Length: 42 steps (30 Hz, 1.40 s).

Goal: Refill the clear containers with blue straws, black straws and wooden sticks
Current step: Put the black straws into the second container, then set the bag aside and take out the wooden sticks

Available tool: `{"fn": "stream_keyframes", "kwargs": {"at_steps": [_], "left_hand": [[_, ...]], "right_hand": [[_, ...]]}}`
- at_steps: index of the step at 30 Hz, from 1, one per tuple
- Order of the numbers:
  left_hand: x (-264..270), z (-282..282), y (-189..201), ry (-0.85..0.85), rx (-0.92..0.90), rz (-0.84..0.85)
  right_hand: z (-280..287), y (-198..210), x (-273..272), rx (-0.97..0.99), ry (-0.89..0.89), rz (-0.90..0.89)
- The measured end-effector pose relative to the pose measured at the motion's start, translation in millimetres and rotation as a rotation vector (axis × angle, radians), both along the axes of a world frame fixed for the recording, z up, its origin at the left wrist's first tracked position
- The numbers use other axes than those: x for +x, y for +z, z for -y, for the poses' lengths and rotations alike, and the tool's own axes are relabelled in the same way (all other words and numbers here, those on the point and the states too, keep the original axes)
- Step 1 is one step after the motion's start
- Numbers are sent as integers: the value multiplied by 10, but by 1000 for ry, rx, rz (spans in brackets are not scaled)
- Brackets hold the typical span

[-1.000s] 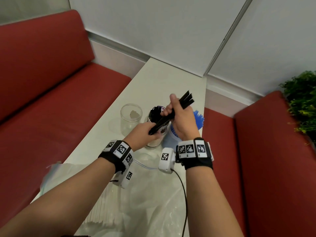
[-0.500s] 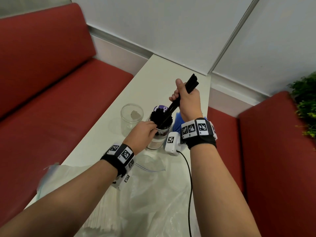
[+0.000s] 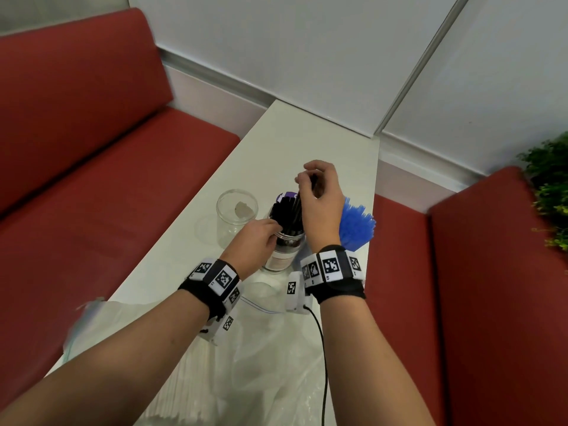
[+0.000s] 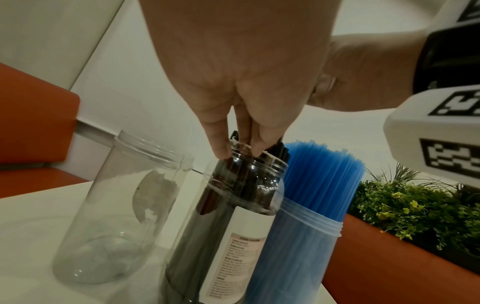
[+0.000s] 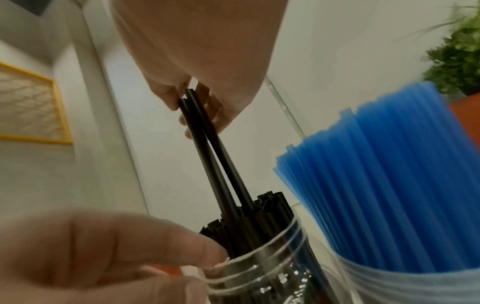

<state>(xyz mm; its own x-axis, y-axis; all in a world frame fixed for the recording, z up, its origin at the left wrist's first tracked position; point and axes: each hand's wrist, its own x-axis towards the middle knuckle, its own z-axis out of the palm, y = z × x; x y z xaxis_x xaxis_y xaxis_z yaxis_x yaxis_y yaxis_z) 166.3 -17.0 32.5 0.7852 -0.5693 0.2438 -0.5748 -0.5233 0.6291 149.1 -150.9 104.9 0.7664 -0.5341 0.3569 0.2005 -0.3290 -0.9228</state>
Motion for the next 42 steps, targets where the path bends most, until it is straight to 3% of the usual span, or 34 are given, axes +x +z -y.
{"fn": "stream_keyframes", "kwargs": {"at_steps": [3,8,15,17,20,22,24,26,28,32,37,39,42], "left_hand": [[20,-27,29,-41,16,-16],[-24,-114,61,-65,-49,-30],[-135,-370,-31,107,-22,3],[-193,-439,-94,-10,147,-69],[-308,-493,-247,-293,647,-159],[-369,-523,-330,-327,928,-211],[-397,-571,-366,-303,989,-204],[-377,-624,-330,-318,945,-210],[-330,-693,-172,-309,817,-360],[-184,-756,380,-187,427,-626],[-48,-781,1120,143,-243,-894],[42,-843,1381,191,-424,-1000],[197,-978,1679,268,-527,-964]], "right_hand": [[-77,-117,-76,-269,7,-34],[-131,-617,-255,-716,162,-511],[-189,-627,-350,-1045,112,-544],[-197,-519,-414,-966,117,-382],[-280,-465,-640,-632,61,-107],[-383,-504,-802,-346,153,-201],[-429,-604,-934,-150,171,-322],[-400,-723,-1079,-60,116,-405],[-394,-790,-1207,9,99,-487],[-488,-542,-1284,111,260,-587],[-592,112,-1304,-105,510,-741],[-559,313,-1354,-247,405,-728],[-376,514,-1449,-318,148,-595]]}}
